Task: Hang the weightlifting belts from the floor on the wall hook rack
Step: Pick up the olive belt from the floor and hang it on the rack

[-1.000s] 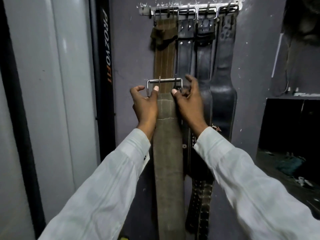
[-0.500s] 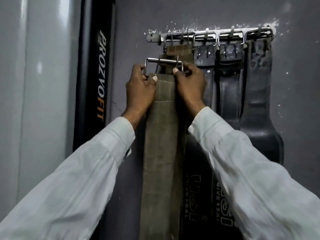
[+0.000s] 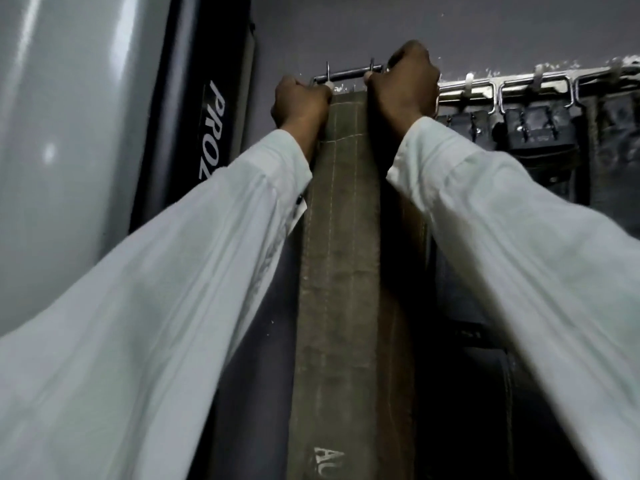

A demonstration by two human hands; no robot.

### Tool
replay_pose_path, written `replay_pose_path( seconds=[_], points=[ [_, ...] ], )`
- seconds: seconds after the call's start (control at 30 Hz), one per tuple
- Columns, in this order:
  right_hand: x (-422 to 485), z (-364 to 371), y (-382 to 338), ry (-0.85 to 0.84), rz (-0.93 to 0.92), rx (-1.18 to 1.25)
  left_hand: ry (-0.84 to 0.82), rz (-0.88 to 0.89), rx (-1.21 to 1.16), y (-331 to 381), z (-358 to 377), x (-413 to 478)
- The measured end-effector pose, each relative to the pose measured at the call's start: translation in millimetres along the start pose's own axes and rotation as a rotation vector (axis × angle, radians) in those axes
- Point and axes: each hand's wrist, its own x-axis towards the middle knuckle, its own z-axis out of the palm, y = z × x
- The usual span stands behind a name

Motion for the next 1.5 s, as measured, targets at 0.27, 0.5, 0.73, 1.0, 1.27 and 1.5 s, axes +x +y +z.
replay_pose_path(
  seconds=[0.27, 0.5, 0.73, 1.0, 1.27, 1.5],
  points=[
    [8, 11, 8, -0.045, 0.013, -0.127, -0.084, -0.030, 0.117, -15, 18, 25],
    [-2, 11, 5, -0.062, -0.020, -0.279, -0.073, 0.019, 0.142, -36, 16, 29],
    [0, -1, -10, -0.174, -0.015, -0.413, -0.085, 0.060, 0.214, -32, 8, 31],
    [-15, -2, -11, -0.243, 0.004, -0.414, -0.470, 0.046, 0.175, -74, 20, 69],
    [-21, 1, -4, -0.205, -0.036, -0.506, -0.584, 0.083, 0.332, -39, 1, 37],
    [-51, 11, 24, -0.160, -0.196, -0.732, -0.488, 0.023, 0.272, -61, -11, -9]
  ],
)
